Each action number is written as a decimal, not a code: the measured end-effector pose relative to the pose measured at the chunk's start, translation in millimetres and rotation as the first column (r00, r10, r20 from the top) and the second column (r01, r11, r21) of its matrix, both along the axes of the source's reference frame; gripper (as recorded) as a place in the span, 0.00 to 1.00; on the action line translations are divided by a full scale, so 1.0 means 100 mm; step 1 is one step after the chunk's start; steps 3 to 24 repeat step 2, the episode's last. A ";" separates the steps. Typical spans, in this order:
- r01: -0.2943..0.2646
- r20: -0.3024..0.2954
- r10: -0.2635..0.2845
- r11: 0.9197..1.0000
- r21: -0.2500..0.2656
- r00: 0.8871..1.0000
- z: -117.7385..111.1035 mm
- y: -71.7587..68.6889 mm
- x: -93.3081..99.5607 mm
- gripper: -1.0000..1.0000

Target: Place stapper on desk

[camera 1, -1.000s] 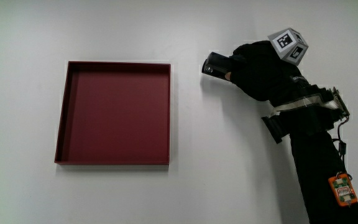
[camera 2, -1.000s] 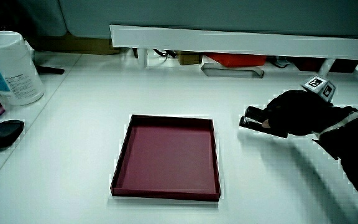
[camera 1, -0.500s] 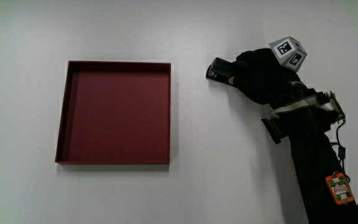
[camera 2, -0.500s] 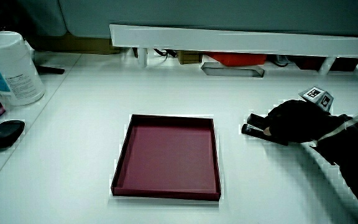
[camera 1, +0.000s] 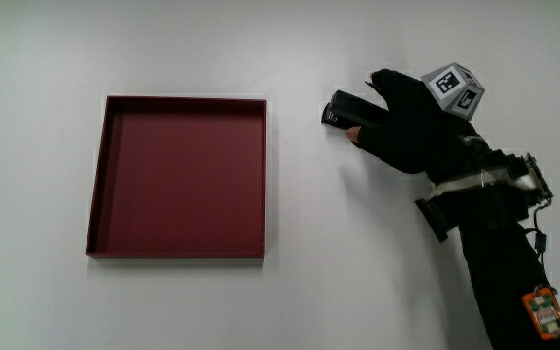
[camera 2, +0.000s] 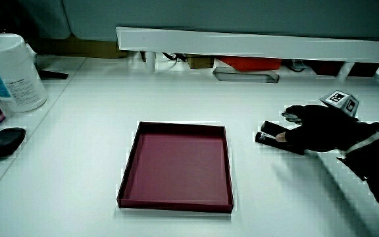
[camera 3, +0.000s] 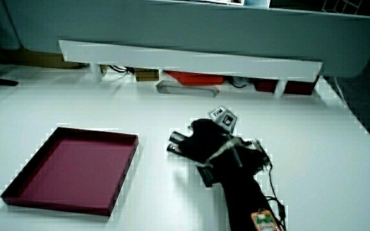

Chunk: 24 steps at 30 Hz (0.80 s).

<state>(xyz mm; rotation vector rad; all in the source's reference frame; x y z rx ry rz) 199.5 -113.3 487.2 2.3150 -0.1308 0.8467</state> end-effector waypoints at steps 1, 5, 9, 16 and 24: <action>0.031 -0.003 -0.031 0.999 0.014 1.000 -0.13 0.03 -0.06 0.11; 0.057 -0.001 -0.057 0.998 0.016 0.998 -0.15 0.05 -0.08 0.08; 0.057 -0.001 -0.057 0.998 0.016 0.998 -0.15 0.05 -0.08 0.08; 0.057 -0.001 -0.057 0.998 0.016 0.998 -0.15 0.05 -0.08 0.08; 0.057 -0.001 -0.057 0.998 0.016 0.998 -0.15 0.05 -0.08 0.08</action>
